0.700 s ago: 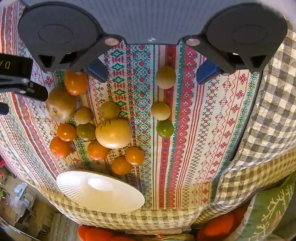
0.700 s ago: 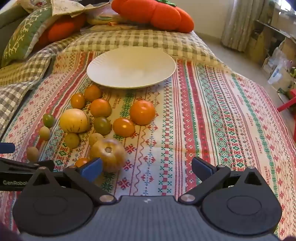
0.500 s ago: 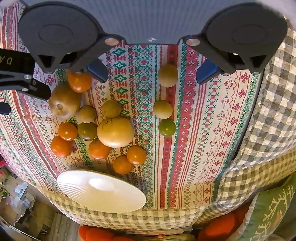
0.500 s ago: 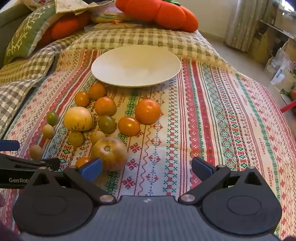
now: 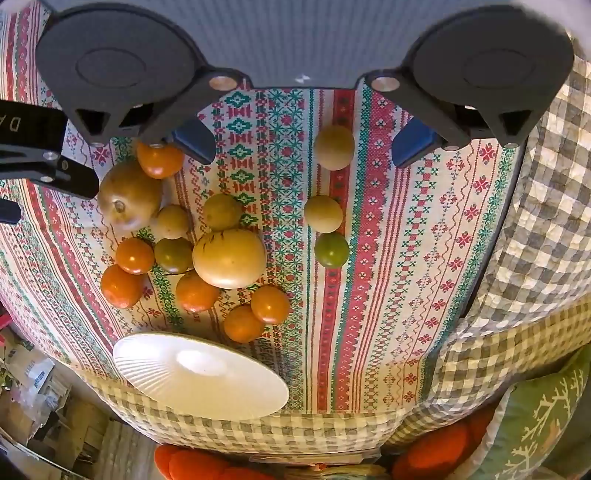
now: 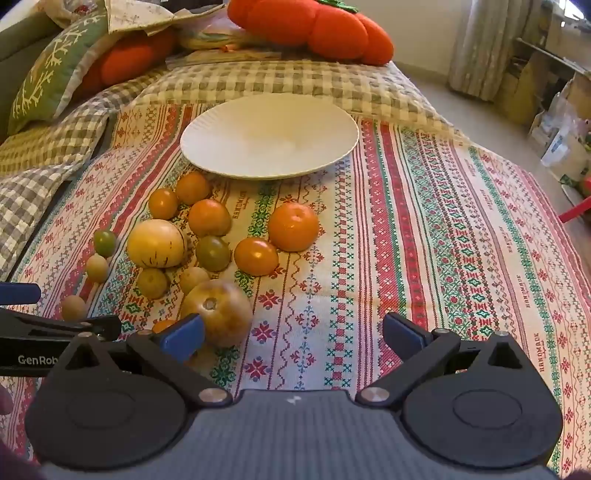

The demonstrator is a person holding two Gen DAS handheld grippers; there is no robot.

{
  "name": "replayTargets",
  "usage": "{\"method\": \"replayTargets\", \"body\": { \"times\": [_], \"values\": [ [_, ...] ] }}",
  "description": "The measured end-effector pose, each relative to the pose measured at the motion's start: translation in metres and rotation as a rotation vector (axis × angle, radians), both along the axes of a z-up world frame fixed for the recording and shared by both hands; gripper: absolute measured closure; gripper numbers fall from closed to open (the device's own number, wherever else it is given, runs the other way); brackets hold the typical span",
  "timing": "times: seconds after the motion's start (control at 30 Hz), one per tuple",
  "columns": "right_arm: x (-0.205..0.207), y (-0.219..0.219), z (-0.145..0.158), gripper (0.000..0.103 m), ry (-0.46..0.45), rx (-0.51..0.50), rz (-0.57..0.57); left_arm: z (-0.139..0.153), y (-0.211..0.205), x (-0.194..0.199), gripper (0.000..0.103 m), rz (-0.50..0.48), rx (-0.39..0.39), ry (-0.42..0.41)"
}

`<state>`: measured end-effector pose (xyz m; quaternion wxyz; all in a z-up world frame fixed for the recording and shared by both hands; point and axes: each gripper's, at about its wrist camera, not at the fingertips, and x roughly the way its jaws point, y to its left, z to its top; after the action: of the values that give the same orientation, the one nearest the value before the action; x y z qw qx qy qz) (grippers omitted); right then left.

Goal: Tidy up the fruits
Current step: 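Move both tools toward the fruit cluster on the striped cloth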

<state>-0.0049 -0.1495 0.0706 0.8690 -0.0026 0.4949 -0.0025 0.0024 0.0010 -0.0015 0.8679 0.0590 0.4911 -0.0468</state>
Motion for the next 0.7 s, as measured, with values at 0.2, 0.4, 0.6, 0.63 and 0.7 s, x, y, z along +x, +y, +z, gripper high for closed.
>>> {"method": "replayTargets", "body": {
  "times": [0.2, 0.4, 0.6, 0.63, 0.7],
  "values": [
    [-0.0001, 0.0000, -0.0009, 0.000, 0.002, 0.000, 0.008, 0.0012, -0.0026, 0.0007, 0.007, 0.002, -0.002, -0.002],
    [0.0040, 0.0011, -0.0021, 0.000, 0.008, -0.002, 0.013, 0.0024, -0.0025, 0.0004, 0.007, 0.002, -0.008, -0.004],
    [0.0040, -0.0003, -0.0021, 0.000, 0.008, -0.001, 0.010, 0.0035, -0.0030, 0.0007, 0.007, 0.005, -0.013, -0.004],
    [0.0049, -0.0005, -0.0024, 0.000, 0.010, -0.001, 0.010, 0.0035, -0.0028, 0.0010, 0.007, 0.005, -0.013, -0.003],
    [0.0048, -0.0005, -0.0027, 0.000, 0.011, -0.001, 0.009, 0.0036, -0.0028, 0.0010, 0.007, 0.004, -0.013, -0.003]
  ]
}}
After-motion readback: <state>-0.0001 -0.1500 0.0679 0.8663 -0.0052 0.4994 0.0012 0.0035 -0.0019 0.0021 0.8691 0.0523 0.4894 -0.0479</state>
